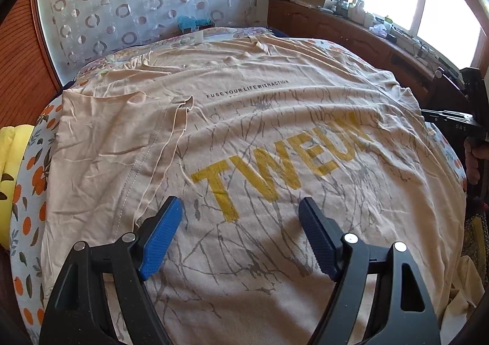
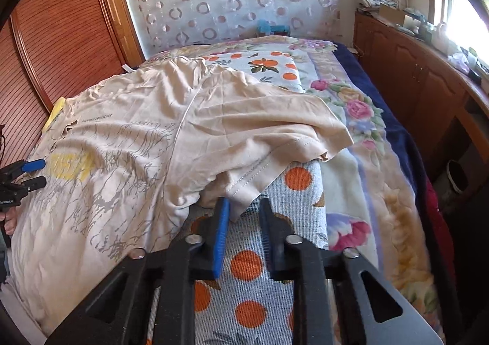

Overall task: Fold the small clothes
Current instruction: 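Move the right tool to the opposite shirt side edge and grasp it, then fold the gripped side over toward the shirt center, open right tool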

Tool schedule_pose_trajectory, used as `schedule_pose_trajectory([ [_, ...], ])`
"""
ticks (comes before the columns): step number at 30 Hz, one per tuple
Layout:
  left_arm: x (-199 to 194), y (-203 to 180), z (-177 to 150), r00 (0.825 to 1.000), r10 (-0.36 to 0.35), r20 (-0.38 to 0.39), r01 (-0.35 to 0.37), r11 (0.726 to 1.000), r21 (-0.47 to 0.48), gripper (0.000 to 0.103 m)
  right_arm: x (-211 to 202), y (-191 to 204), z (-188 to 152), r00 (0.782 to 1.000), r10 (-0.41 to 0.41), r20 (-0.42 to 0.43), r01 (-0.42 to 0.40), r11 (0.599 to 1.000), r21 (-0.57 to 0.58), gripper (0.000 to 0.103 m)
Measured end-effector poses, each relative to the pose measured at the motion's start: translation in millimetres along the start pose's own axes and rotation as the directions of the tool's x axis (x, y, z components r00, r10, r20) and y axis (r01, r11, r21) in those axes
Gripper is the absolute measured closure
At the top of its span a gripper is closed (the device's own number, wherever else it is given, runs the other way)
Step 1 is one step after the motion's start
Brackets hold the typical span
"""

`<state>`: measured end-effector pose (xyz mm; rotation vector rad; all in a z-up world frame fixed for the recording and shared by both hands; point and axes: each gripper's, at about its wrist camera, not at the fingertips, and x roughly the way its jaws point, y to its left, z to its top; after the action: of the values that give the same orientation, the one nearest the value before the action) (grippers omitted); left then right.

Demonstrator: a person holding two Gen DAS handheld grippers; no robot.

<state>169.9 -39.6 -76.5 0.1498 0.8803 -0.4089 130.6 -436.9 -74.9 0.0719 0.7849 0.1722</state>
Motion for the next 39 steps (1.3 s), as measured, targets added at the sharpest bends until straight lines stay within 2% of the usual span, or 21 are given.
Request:
schedule_pose_trajectory([
  [4,3.6,-4.6,0.8,1.0,0.02,-0.009,-0.019,1.0,0.02,0.022,1.8,0.3,-2.7,0.999,0.034,0.0,-0.034,0.999,-0.01,0.102],
  [7,4.5,-5.8,1.3,1.0,0.025,-0.011,-0.025,0.999,0.025,0.021,-6.2,-3.0,-5.8,0.999,0.033,0.026,-0.033,0.999,0.002,0.102],
  [11,5.0,-8.8,1.2,0.999,0.03,-0.011,-0.029,0.999,0.029,0.021,-32.7,-13.5,-10.2,0.995,0.002,0.099,-0.006,0.999,0.038,0.102],
  [13,4.7,-8.3,1.1,0.999,0.03,-0.012,-0.029,0.999,0.028,0.021,-49.7,-13.5,-9.3,0.988,0.017,0.151,-0.025,0.998,0.05,0.102],
  [16,4.6,-7.4,1.1,0.999,0.03,-0.012,-0.03,0.999,0.029,0.021,-68.4,-5.5,-1.6,0.98,0.015,0.198,-0.02,1.0,0.024,0.102],
  [21,4.5,-6.3,1.5,0.999,0.03,-0.012,-0.029,0.999,0.029,0.021,-67.9,19.3,15.4,0.976,0.037,0.215,-0.03,0.999,-0.034,0.102],
  [25,4.4,-6.4,1.5,0.999,0.029,-0.012,-0.029,0.999,0.028,0.021,-57.3,56.0,29.2,0.969,0.117,0.215,-0.094,0.989,-0.113,0.102],
  [29,3.6,-10.2,5.3,0.999,0.035,-0.031,-0.034,0.999,0.024,0.021,-34.6,96.3,28.0,0.972,0.193,0.132,-0.164,0.965,-0.206,0.102],
  [31,-4.1,-12.9,8.2,1.0,0.021,-0.01,-0.021,0.999,0.028,0.021,-22.6,103.4,21.9,0.975,0.207,0.082,-0.185,0.957,-0.223,0.102],
  [33,-19.0,-18.4,12.9,0.999,0.009,0.036,-0.01,0.999,0.036,0.021,-15.7,101.1,13.7,0.983,0.172,0.06,-0.154,0.96,-0.234,0.097],
  [35,-36.0,-24.2,19.2,0.996,-0.017,0.083,0.014,0.999,0.035,0.021,-17.3,87.1,8.0,0.986,0.151,0.073,-0.133,0.968,-0.211,0.085],
  [36,-42.7,-26.5,22.0,0.994,-0.032,0.102,0.028,0.999,0.033,0.021,-20.7,76.7,6.5,0.986,0.138,0.09,-0.12,0.976,-0.183,0.073],
  [37,-48.0,-27.9,25.0,0.992,-0.047,0.117,0.043,0.999,0.031,0.021,-24.4,67.8,6.0,0.987,0.122,0.108,-0.105,0.983,-0.153,0.057],
  [39,-58.1,-34.0,31.8,0.987,-0.074,0.142,0.07,0.997,0.031,0.021,-29.2,42.6,8.6,0.986,0.076,0.148,-0.064,0.994,-0.084,0.044],
])
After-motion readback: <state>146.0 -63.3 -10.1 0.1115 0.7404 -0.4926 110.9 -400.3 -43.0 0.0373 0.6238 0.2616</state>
